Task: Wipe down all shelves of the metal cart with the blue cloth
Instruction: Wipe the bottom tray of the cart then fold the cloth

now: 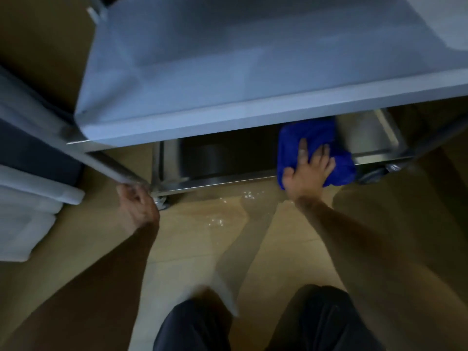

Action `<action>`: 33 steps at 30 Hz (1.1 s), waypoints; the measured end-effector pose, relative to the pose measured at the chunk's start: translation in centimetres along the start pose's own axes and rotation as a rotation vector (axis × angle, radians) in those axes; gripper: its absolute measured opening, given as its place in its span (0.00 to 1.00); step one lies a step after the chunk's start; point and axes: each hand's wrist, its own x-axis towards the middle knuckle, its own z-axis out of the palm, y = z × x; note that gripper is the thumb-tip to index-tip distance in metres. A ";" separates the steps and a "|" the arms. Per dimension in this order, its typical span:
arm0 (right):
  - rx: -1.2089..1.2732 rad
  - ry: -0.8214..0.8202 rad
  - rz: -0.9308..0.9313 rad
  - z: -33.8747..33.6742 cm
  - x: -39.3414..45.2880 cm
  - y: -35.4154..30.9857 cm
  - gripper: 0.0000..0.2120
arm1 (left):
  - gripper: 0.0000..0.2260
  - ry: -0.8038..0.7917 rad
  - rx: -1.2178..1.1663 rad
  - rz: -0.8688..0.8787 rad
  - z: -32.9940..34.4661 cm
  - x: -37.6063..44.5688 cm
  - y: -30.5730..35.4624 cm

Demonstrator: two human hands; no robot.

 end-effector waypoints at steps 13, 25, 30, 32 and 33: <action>-0.133 -0.270 -0.650 9.6 -11.5 -26.9 0.33 | 0.15 -0.024 0.088 -0.165 -2.1 -0.1 2.2; -0.094 -0.128 -0.439 5.1 -7.8 -14.7 0.39 | 0.14 0.121 0.040 -0.301 1.7 -1.2 3.3; -0.072 -0.033 -0.244 2.8 -4.2 -5.8 0.43 | 0.25 -0.002 0.043 -0.331 5.1 -5.0 4.8; -0.033 -0.067 -0.217 1.9 -3.3 -4.2 0.42 | 0.26 -0.103 0.100 -0.356 7.7 -8.8 6.3; -0.015 -0.084 -0.213 1.4 -2.8 -3.3 0.41 | 0.26 -0.179 0.124 -0.366 9.0 -11.2 7.4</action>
